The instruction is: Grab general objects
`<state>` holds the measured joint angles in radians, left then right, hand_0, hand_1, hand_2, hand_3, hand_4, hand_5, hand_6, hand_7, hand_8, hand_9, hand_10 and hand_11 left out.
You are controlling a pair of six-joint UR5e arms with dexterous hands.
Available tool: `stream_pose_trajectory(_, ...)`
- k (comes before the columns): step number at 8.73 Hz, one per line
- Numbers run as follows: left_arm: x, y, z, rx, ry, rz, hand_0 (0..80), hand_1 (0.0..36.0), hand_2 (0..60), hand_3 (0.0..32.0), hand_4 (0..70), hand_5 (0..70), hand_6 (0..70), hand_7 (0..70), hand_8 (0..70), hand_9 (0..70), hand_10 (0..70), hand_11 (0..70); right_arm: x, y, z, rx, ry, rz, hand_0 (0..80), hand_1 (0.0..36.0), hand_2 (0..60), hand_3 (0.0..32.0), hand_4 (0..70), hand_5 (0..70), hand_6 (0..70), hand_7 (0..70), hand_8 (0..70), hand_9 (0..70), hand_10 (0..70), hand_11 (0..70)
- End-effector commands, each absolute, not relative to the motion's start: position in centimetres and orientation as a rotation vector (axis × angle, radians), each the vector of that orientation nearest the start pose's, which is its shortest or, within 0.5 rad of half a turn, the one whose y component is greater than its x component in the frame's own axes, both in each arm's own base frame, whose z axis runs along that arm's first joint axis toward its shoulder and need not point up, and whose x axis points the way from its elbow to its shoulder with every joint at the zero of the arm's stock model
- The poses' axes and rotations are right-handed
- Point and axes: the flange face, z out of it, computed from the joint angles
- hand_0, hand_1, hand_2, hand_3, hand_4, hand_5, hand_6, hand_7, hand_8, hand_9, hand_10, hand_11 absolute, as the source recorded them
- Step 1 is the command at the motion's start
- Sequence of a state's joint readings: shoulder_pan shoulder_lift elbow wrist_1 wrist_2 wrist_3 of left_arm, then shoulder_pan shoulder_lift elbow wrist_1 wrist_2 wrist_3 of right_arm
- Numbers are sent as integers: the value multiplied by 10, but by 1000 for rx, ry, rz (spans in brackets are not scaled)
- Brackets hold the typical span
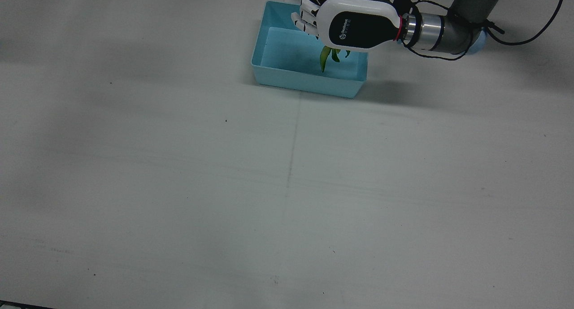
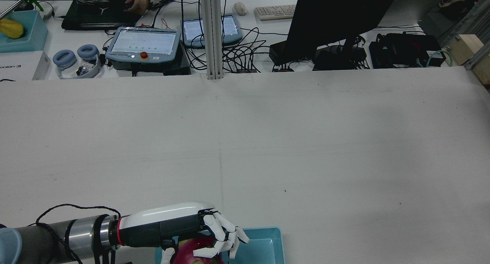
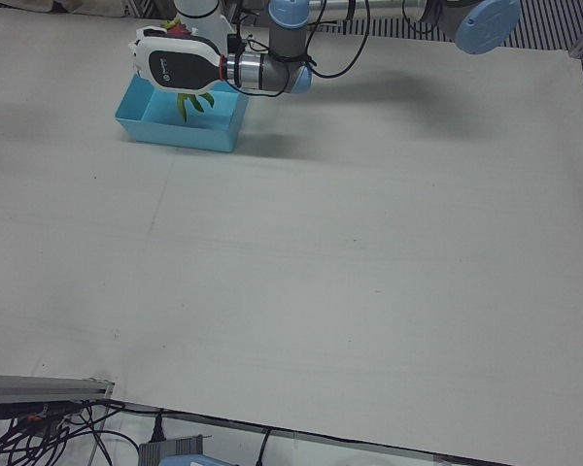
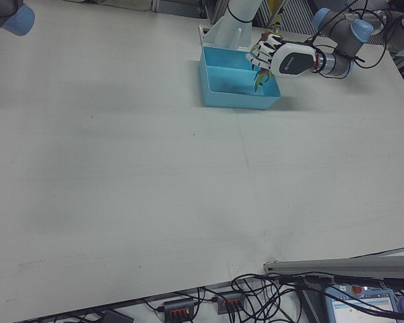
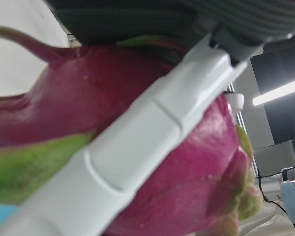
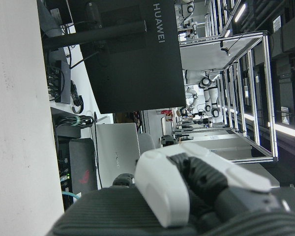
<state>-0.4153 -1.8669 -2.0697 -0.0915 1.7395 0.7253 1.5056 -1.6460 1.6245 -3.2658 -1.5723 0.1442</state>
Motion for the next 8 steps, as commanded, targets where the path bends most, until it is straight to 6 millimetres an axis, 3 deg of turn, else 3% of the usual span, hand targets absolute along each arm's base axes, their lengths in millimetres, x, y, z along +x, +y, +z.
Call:
stream_pose_trajectory(1,434,-327,297,-580,2450,-410,800,360,600,48,6,0,0,162,0,18,0,0,104,-452,708,213,2005,-2332,0,0,0,0,0,0,0,0,0,0,0,0)
stream_pose_trajectory(4,433,-327,293,-583,2467,-402,800,360,600,66,0,0,0,194,0,24,0,0,104,-451,709,211,2003,-2333,0,0,0,0,0,0,0,0,0,0,0,0)
stream_pose_trajectory(7,430,-334,295,-583,2464,-415,800,360,600,50,5,2,0,252,0,36,0,0,104,-451,709,213,2004,-2334,0,0,0,0,0,0,0,0,0,0,0,0)
stream_pose_trajectory(8,413,-356,298,-521,2475,-442,800,360,600,0,0,345,0,327,0,51,0,0,104,-451,709,212,2003,-2333,0,0,0,0,0,0,0,0,0,0,0,0)
